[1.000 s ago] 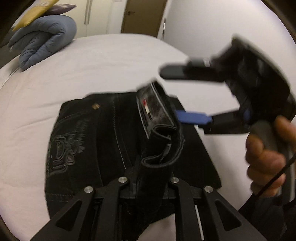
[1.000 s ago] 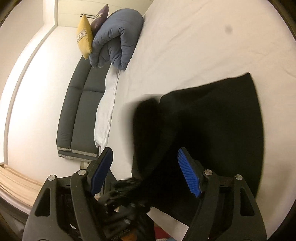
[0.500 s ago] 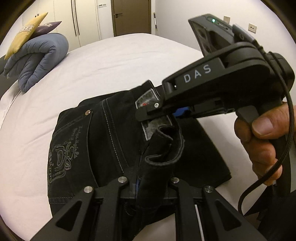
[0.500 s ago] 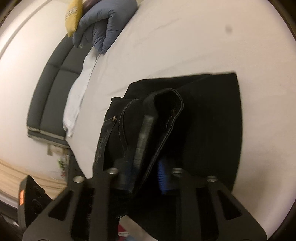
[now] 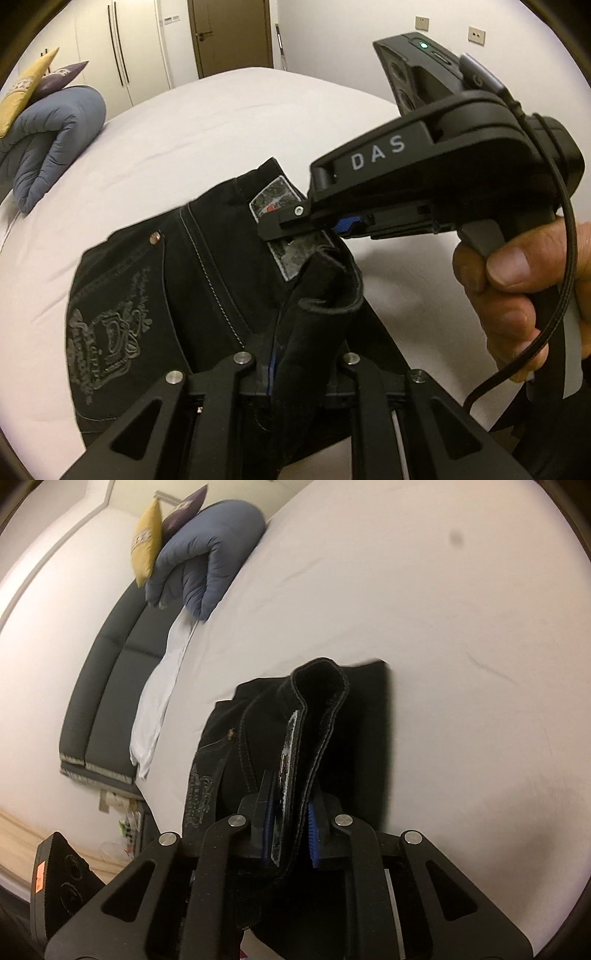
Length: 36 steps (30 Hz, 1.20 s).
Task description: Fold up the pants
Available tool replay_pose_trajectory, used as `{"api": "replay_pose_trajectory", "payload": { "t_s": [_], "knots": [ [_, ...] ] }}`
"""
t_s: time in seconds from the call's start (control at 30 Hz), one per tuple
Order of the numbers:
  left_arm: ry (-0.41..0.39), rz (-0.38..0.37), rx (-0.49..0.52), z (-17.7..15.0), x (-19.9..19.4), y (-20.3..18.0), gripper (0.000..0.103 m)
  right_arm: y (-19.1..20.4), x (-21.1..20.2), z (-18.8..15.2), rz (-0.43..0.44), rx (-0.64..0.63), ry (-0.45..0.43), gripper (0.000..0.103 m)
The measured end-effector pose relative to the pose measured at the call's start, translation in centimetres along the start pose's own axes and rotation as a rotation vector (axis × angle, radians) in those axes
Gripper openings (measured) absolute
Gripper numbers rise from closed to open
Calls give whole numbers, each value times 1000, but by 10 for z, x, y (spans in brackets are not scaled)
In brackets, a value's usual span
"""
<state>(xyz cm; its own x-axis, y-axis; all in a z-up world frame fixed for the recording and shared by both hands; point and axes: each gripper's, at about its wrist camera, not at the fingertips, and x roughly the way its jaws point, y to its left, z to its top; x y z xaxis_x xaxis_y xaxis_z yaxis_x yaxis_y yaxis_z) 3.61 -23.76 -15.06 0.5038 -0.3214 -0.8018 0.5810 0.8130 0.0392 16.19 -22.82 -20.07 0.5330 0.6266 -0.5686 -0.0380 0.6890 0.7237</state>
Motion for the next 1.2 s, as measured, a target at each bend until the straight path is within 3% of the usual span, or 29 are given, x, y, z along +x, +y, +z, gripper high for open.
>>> {"api": "replay_pose_trajectory", "payload": {
  "t_s": [0.23, 0.4, 0.47, 0.53, 0.6, 0.67, 0.77, 0.8, 0.9, 0.97, 1.03, 1.1, 1.2],
  "knots": [
    [11, -16, 3, -1, 20, 0, 24, -31, 15, -12, -4, 46, -28, 13],
    [-15, -98, -39, -4, 0, 12, 52, -53, 20, -16, 113, 146, -37, 19],
    [-59, -126, -51, -9, -23, 21, 67, -52, 9, -16, 83, 154, -46, 22],
    [-100, -122, -67, -14, -45, 33, 73, -46, -7, -18, 12, 143, -77, 24],
    [-131, -110, -108, -21, -62, 54, 73, -35, -24, -18, -21, 118, -109, 25],
    [-135, -112, -167, -26, -69, 74, 73, -11, -35, -18, 35, 75, -117, 25],
    [-115, -80, -240, -36, -67, 96, 72, 28, -22, -29, 54, -36, -63, 25],
    [-109, -77, -259, -36, -65, 102, 70, 34, -13, -32, 38, -59, -29, 25],
    [-100, -78, -304, -39, -61, 123, 63, 23, 29, -58, -133, -83, 108, 23],
    [-106, -67, -305, -28, -58, 141, 58, 15, 25, -71, -91, -93, 39, 23],
    [-91, -60, -301, -18, -48, 159, 58, 10, 19, -75, -83, -56, 23, 19],
    [-67, -48, -305, -3, -28, 177, 49, 8, 18, -76, -91, -51, 21, 13],
    [-13, -23, -311, 9, 0, 194, 49, 12, 22, -76, -122, -53, 17, 7]
  ]
}}
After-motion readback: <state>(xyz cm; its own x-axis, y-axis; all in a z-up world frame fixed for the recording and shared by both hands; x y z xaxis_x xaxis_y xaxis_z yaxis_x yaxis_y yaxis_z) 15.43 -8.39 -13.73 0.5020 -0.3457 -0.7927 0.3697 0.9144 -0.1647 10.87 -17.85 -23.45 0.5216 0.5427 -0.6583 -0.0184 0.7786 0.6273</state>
